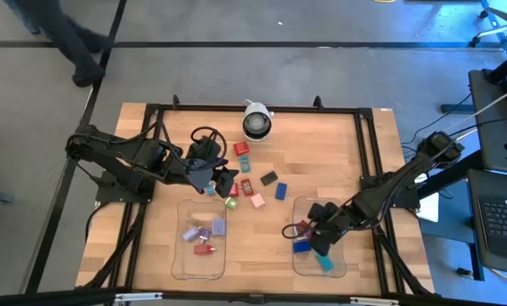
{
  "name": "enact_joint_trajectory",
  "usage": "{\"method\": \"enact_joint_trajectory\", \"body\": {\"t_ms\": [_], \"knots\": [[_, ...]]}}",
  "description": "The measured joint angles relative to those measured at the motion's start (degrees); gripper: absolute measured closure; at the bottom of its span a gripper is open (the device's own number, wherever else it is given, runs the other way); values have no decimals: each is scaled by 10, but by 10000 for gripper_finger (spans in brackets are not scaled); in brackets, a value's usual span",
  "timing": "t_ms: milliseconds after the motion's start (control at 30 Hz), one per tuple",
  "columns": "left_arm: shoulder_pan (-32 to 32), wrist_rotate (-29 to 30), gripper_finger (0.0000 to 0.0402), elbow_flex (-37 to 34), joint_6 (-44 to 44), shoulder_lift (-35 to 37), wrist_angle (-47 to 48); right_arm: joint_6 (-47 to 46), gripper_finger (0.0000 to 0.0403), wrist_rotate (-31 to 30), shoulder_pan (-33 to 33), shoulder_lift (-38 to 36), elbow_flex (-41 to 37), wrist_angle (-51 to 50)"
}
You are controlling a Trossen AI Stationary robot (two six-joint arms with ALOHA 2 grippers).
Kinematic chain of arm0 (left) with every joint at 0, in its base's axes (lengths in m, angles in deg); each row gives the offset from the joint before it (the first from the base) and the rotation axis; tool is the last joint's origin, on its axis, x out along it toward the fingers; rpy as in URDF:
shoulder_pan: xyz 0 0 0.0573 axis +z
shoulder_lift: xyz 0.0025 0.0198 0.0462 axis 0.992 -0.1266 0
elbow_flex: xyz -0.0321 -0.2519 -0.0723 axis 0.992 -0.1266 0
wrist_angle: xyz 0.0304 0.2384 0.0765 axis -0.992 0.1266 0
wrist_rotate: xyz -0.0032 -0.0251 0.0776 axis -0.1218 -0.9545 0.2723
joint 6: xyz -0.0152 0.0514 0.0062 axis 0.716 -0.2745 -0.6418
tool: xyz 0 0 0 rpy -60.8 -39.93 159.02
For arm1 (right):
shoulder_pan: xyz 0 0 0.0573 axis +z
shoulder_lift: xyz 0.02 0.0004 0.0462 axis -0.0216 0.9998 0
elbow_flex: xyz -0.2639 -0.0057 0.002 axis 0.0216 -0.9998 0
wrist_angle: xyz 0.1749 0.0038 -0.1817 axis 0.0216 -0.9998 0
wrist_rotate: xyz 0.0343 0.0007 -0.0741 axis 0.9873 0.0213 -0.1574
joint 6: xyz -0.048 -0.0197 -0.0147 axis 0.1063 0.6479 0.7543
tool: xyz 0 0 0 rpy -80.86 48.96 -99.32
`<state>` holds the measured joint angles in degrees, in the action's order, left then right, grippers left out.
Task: Pick & Place Office items
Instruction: Put the black timer into the right transparent bin
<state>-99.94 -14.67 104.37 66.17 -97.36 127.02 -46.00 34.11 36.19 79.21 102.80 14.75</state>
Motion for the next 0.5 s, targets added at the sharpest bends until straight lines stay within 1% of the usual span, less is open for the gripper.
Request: {"method": "enact_joint_trajectory", "body": {"t_ms": [167,300,400,500], "knots": [[0,1,162,0,0,0,0,4,145,21,-10,-33,0,2],[1,7,162,0,0,0,0,19,145,24,-21,-74,0,2],[1,24,162,0,-4,0,0,29,145,7,-30,-108,0,2],[1,50,162,0,-27,0,0,42,144,-18,-41,-140,0,2]]}}
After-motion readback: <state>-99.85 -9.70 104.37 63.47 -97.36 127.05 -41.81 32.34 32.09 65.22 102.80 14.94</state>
